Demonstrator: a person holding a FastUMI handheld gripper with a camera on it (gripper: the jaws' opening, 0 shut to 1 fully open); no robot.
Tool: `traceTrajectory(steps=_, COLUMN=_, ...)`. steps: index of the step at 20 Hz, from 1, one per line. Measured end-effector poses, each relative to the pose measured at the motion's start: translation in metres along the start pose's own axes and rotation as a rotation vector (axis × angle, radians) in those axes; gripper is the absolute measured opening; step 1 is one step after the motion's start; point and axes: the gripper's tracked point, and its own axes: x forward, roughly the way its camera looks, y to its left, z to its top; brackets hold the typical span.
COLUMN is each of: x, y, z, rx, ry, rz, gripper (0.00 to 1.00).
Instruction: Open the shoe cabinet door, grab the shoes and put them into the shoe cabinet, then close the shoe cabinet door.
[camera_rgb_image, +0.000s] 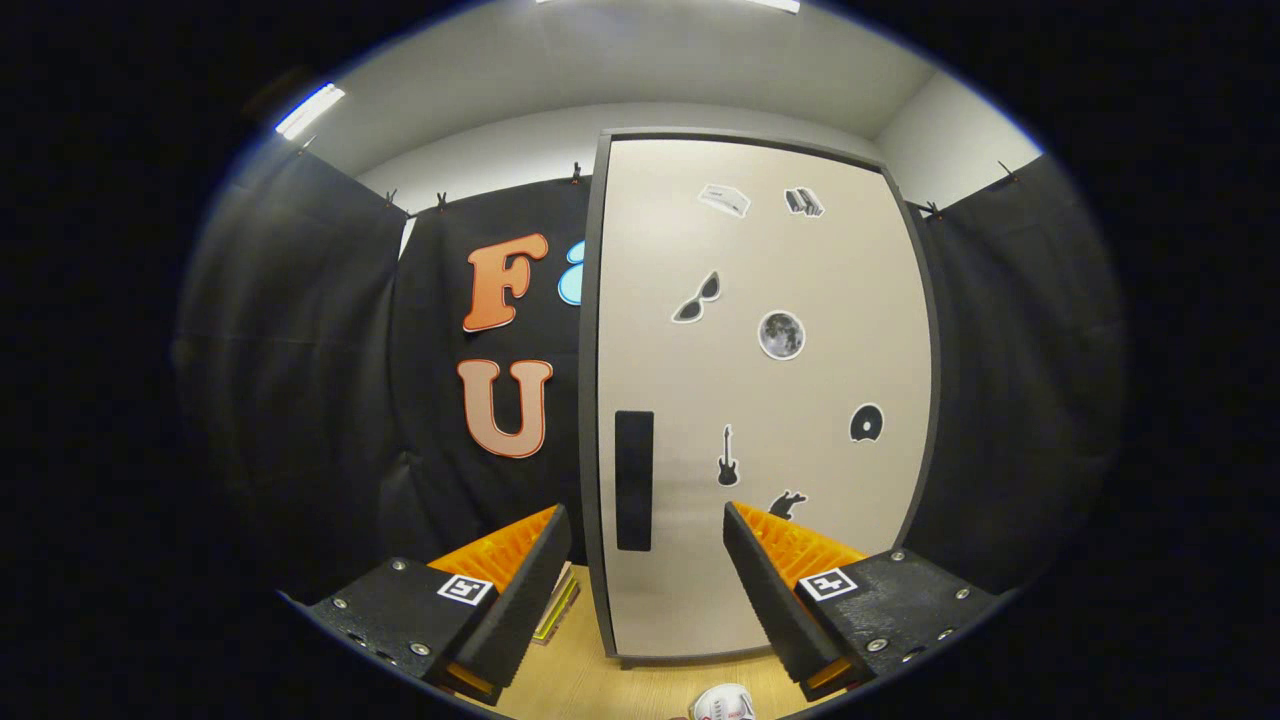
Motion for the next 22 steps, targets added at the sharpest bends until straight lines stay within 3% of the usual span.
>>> traceTrajectory(steps=7, x=0.059, y=0.011, z=-0.011, rx=-0.005, ry=0.012, rz=-0.006, gripper=0.96)
traceTrajectory(steps=17, x=0.098, y=0.01, z=-0.019, rx=-0.016, ry=0.014, rz=-0.033, gripper=0.93)
traceTrajectory(steps=20, x=0.103, y=0.011, z=-0.018, rx=-0.022, ry=-0.003, rz=-0.035, gripper=0.79)
traceTrajectory(steps=22, x=0.104, y=0.007, z=-0.023, rx=-0.033, ry=0.008, rz=-0.049, gripper=0.58)
